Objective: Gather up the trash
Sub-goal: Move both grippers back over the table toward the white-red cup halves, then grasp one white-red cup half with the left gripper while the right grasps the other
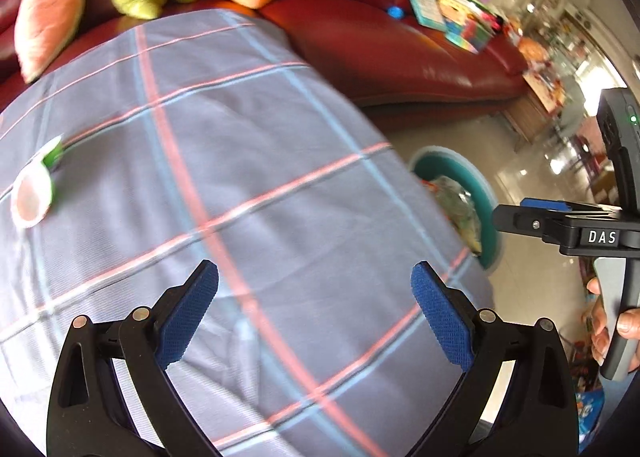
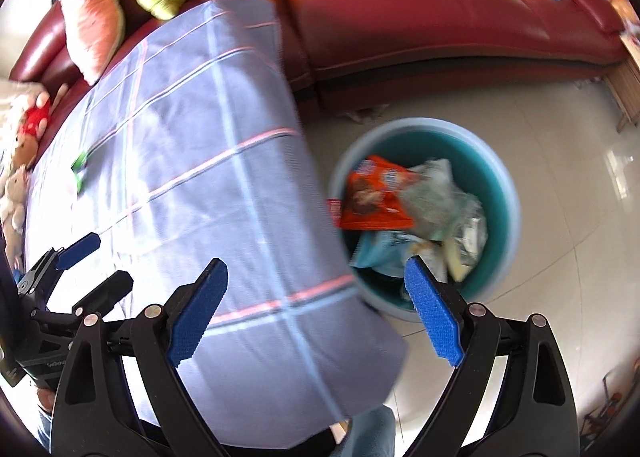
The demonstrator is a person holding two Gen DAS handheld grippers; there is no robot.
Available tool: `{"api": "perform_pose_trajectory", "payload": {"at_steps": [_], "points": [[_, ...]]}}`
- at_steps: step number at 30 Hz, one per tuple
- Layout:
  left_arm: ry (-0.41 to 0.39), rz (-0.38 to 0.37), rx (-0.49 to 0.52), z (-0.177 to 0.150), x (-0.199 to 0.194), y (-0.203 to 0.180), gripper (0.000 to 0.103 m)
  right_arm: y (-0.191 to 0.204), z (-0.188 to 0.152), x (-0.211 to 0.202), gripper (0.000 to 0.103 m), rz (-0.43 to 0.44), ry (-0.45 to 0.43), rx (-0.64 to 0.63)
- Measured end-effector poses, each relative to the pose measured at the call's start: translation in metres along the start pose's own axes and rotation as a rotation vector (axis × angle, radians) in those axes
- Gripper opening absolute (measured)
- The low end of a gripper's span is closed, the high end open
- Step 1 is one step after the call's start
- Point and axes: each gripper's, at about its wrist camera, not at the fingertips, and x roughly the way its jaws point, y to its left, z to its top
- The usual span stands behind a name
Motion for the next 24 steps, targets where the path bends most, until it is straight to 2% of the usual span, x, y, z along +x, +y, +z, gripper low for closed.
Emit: {"api": "perform_pose_trajectory", "payload": {"at_steps": [4,10,12,18,24], "points": [[-0.021,0.046,-0.061,-0.008,-0.018,0.044,0.097,0.046,0.006,0.007,0.086,0.015,0.011,-0.073],[-0.052,0.154,-0.142,-0.023,-0.046,0.120,0.097,0.119,0.016,0.018,0.086,0.024,0.034,-0.200],[-0.053,0.186,-0.178,-0.026,-0.053,0.148,0.097,0.131,0.018,0.020,0.086,0.023,0.038,-0.218],[-0.056,0.233,-0.258,-0.030,-0.062,0.218,0.097,0.189,0.033,0.036,0.086,0.045,0.060,-0.311],[-0.073,0.255,-0.278,-0.012,-0.057,0.258,0.097,0.231,0.058,0.061,0.086,0.059,0.103,-0.345]]}}
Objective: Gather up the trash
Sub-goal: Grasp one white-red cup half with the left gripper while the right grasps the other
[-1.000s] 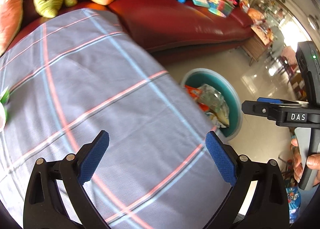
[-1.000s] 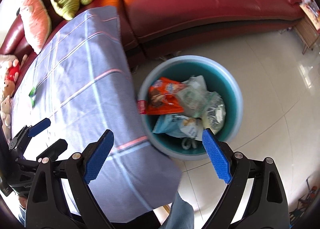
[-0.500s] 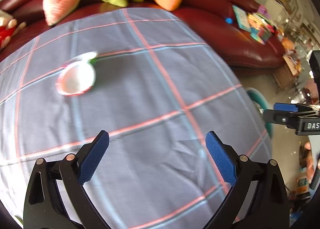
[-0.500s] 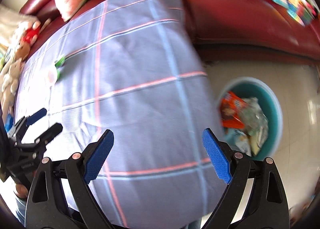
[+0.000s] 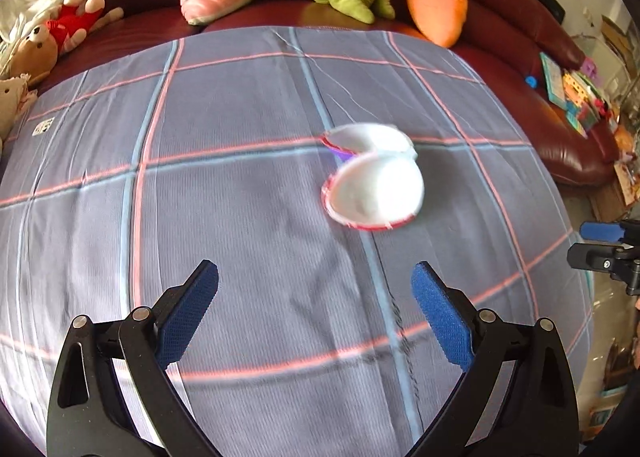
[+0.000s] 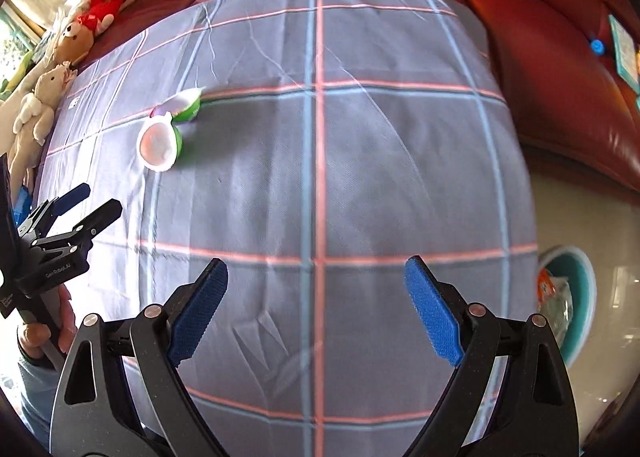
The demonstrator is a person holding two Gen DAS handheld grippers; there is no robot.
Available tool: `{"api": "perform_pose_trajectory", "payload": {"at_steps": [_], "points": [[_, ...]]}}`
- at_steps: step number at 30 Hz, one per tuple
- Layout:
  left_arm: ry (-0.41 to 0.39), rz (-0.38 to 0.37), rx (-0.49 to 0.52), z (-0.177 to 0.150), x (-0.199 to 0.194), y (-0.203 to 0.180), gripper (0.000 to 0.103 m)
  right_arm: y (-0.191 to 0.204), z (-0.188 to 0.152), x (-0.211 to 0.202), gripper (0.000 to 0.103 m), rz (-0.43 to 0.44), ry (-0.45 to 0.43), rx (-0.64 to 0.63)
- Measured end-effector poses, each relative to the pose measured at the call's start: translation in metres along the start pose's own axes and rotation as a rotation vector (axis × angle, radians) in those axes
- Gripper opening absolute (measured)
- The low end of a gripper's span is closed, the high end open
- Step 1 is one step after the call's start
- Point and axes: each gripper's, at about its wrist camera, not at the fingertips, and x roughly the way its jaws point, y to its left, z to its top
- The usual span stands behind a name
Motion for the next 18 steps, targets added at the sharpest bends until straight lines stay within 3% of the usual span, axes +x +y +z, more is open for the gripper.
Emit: {"api": "perform_pose_trajectory", "payload": {"at_steps": [5,11,12,13,14,15,17,18], "points": [[-0.018,-0.002,0.014,0.022,0.016,0.001,0.095,0.020,0.038,0.017,0.086,0.034,0.022,0.002],[-0.006,-0.015,0.067,0.039,0.039,-0.012,0.070,0.025,0.072,0.034,0.086,0.063,0.040,0.026],[-0.006,-0.018,0.076,0.040,0.041,-0.014,0.062,0.026,0.076,0.035,0.086,0.068,0.041,0.032],[-0.002,-0.023,0.085,0.040,0.044,-0.016,0.043,0.027,0.082,0.036,0.086,0.072,0.039,0.037],[0.007,-0.035,0.091,0.040,0.047,-0.019,0.031,0.028,0.086,0.038,0.086,0.073,0.038,0.040],[0.021,-0.054,0.092,0.038,0.051,-0.020,0.010,0.030,0.091,0.039,0.086,0.076,0.037,0.041],[0.007,-0.061,0.087,0.034,0.049,-0.021,0.009,0.033,0.099,0.041,0.085,0.083,0.032,0.045],[0.000,-0.060,0.082,0.032,0.047,-0.019,0.008,0.035,0.102,0.042,0.077,0.086,0.030,0.045]]}}
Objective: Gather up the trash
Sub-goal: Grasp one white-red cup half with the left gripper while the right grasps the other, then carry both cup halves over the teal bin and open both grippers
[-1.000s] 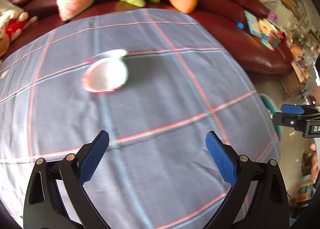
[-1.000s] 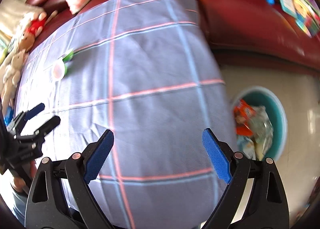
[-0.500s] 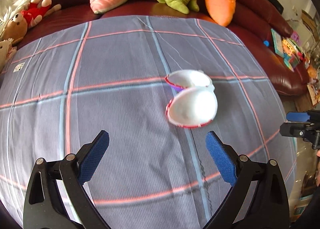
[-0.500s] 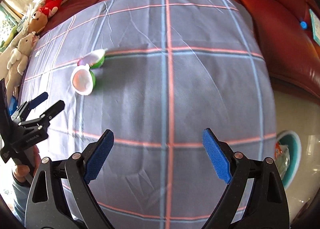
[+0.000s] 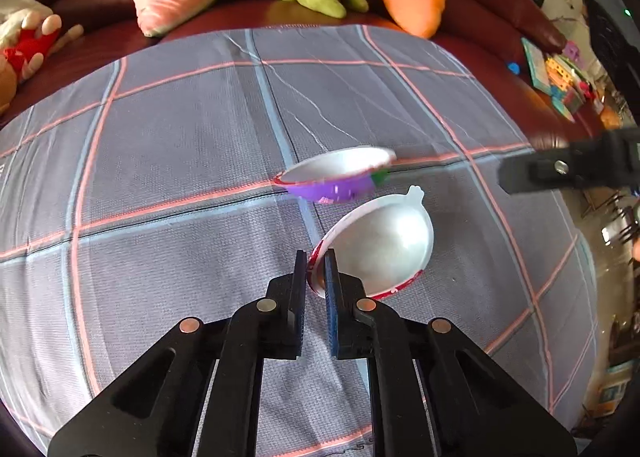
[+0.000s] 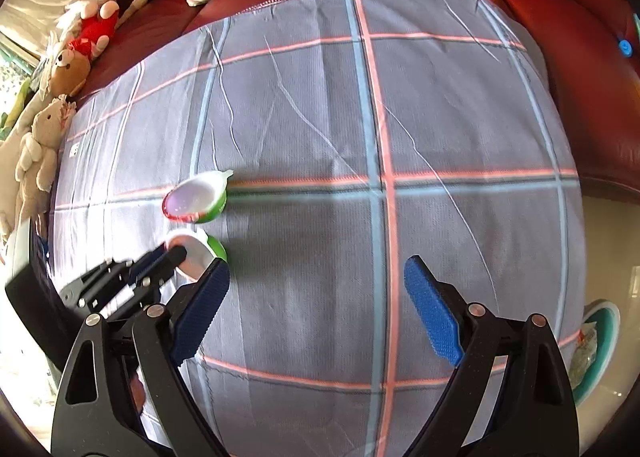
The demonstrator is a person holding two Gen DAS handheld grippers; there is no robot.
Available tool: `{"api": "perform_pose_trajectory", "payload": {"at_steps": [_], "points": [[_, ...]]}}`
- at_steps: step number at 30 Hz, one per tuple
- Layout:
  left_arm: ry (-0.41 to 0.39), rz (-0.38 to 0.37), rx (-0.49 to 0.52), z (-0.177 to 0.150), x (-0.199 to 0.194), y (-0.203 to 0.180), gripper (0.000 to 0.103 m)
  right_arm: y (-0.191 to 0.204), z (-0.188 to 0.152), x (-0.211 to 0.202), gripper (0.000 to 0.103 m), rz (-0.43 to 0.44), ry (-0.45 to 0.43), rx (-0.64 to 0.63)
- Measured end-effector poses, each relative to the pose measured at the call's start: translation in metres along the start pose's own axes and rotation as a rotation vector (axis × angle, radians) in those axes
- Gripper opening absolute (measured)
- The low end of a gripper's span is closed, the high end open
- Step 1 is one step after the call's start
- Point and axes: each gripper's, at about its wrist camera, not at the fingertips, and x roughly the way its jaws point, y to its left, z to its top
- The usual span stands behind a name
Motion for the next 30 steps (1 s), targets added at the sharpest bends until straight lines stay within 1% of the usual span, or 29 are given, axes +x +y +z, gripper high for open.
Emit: {"api": "perform_pose_trajectory", "payload": {"at_steps": [1,2,3,6,10,11,14,17,19,20,21,23,26,30], "points": [[0.000,-0.004,-0.011,-0.001,-0.003,0.003,0.008,0.002,0.003,0.002,0.072,0.005,0.000,-0.001],[-0.001,-0.004,-0.023,-0.003,-0.006,0.008,0.008,0.005,0.006,0.005,0.062,0.010,0.006,-0.003],[-0.007,0.001,-0.031,-0.005,-0.011,0.013,0.008,0.008,0.008,0.008,0.057,0.018,0.017,-0.005],[-0.019,0.022,-0.072,-0.008,-0.024,0.035,0.008,0.019,0.014,0.017,0.057,0.041,0.036,-0.018],[-0.030,0.068,-0.128,-0.004,-0.033,0.065,0.008,0.038,0.025,0.023,0.057,0.061,0.025,-0.044],[-0.029,0.074,-0.145,-0.003,-0.033,0.070,0.008,0.043,0.028,0.025,0.055,0.060,0.019,-0.056],[-0.029,0.082,-0.164,0.002,-0.032,0.077,0.008,0.056,0.034,0.033,0.046,0.076,0.024,-0.071],[-0.023,0.083,-0.173,0.006,-0.028,0.079,0.008,0.066,0.036,0.045,0.044,0.078,0.038,-0.088],[-0.017,0.084,-0.175,0.006,-0.025,0.078,0.008,0.071,0.035,0.052,0.040,0.075,0.042,-0.101],[-0.013,0.086,-0.174,0.006,-0.024,0.077,0.008,0.073,0.034,0.056,0.031,0.076,0.042,-0.106],[-0.011,0.087,-0.174,0.004,-0.023,0.076,0.008,0.074,0.033,0.059,0.016,0.076,0.042,-0.112],[-0.006,0.083,-0.173,0.003,-0.022,0.074,0.008,0.076,0.029,0.063,0.005,0.056,0.037,-0.134],[-0.005,0.084,-0.157,0.002,-0.022,0.064,0.008,0.074,0.020,0.057,0.005,0.018,-0.011,-0.166],[-0.003,0.076,-0.135,-0.001,-0.023,0.048,0.008,0.059,0.010,0.041,0.005,0.001,-0.047,-0.168]]}}
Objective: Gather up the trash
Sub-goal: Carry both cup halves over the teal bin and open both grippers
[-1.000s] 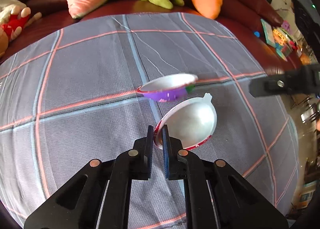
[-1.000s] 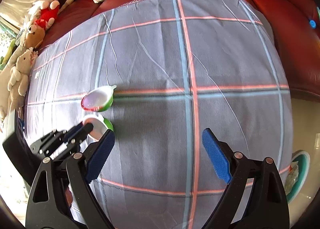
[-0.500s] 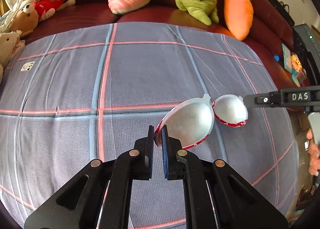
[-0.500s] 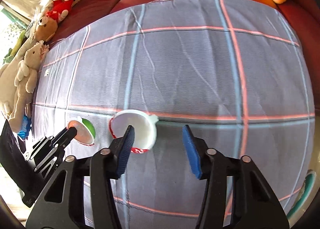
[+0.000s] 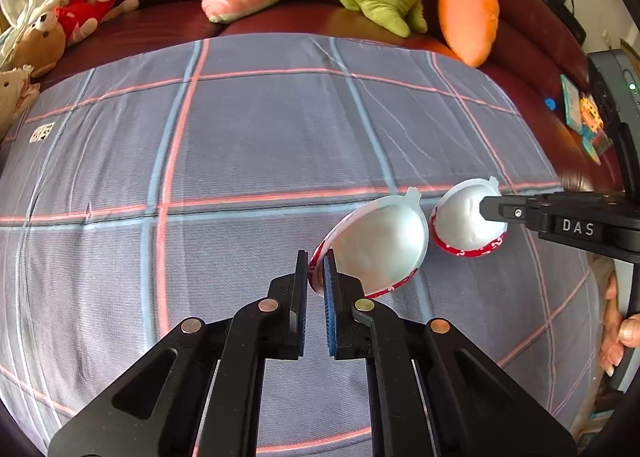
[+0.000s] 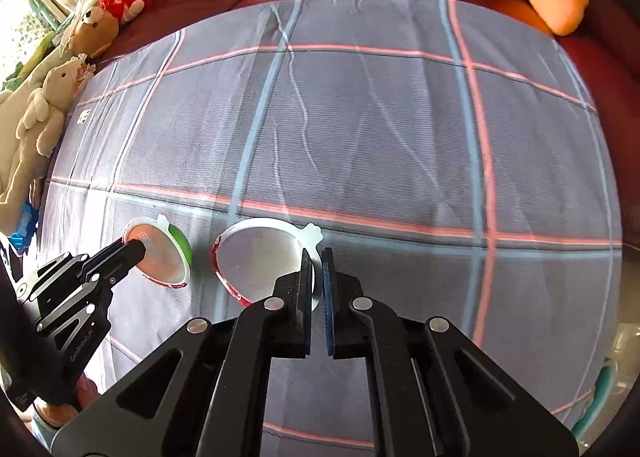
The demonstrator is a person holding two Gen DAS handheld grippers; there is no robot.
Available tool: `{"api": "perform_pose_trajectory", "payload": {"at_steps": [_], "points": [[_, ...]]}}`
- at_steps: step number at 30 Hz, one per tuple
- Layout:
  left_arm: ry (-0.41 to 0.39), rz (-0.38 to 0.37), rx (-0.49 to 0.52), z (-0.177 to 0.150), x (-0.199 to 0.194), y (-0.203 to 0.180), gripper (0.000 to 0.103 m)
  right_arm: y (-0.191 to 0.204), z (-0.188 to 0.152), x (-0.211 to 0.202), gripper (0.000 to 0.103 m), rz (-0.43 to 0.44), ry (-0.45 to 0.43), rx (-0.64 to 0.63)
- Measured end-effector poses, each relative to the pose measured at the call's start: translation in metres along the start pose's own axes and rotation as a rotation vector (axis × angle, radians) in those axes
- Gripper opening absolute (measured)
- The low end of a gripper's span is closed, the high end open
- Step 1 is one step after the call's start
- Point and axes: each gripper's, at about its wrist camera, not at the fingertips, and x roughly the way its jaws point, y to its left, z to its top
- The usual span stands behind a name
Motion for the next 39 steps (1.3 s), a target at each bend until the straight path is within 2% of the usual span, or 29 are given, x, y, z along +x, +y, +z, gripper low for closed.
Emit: {"api": "perform_pose_trajectory", "payload": {"at_steps": [6,11,22,39], "points": [[-0.002,-0.019,0.042,-0.008,-0.006,-0.034,0.008,-0.033,-0.025,-0.027,0.005,-0.012,-0.036,0.040],[-0.001,-0.048,0.080,-0.019,-0.014,-0.070,0.008,-0.063,-0.059,-0.050,0.005,-0.005,-0.059,0.087],[0.008,-0.121,0.214,-0.055,-0.035,-0.169,0.008,-0.137,-0.154,-0.113,0.005,0.038,-0.148,0.227],[0.034,-0.201,0.426,-0.107,-0.050,-0.318,0.008,-0.250,-0.281,-0.202,0.005,0.030,-0.311,0.420]]}}
